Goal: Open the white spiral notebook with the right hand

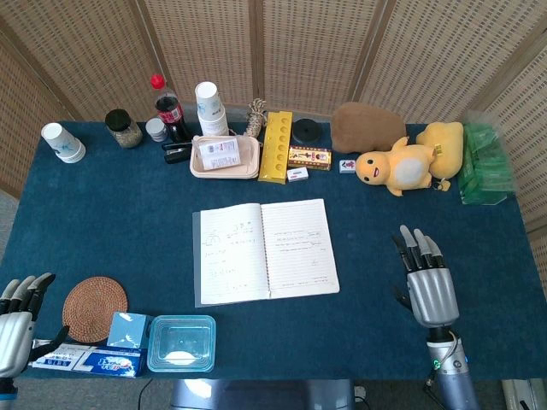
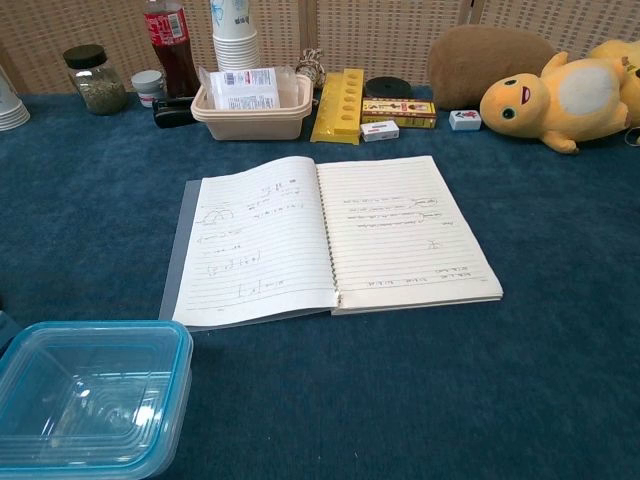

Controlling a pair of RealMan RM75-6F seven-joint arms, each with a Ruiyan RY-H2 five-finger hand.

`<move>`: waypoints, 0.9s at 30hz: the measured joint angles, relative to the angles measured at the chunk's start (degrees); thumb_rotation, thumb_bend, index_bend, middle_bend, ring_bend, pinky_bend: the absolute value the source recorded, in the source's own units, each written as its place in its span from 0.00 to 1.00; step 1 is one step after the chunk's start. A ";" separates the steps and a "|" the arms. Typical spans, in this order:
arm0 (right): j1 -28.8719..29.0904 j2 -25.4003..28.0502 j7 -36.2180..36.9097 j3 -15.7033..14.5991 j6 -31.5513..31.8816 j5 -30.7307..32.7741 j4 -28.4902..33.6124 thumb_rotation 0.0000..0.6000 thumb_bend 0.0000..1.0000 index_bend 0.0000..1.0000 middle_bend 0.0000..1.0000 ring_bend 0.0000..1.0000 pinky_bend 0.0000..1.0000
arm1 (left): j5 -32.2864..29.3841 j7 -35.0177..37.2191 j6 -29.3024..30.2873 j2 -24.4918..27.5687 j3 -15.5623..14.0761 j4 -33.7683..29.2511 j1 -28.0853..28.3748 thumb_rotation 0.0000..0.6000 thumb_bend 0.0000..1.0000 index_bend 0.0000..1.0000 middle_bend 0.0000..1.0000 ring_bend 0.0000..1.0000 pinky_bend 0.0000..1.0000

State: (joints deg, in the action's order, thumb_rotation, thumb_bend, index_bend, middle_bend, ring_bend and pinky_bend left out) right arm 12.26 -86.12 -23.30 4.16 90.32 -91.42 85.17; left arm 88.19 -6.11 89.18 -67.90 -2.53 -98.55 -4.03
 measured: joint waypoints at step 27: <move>-3.99 2.82 -0.82 -0.95 -1.25 4.05 1.18 1.00 0.16 0.10 0.09 0.04 0.16 | -2.03 -1.42 -1.43 -0.34 0.08 0.26 0.10 1.00 0.24 0.18 0.14 0.08 0.00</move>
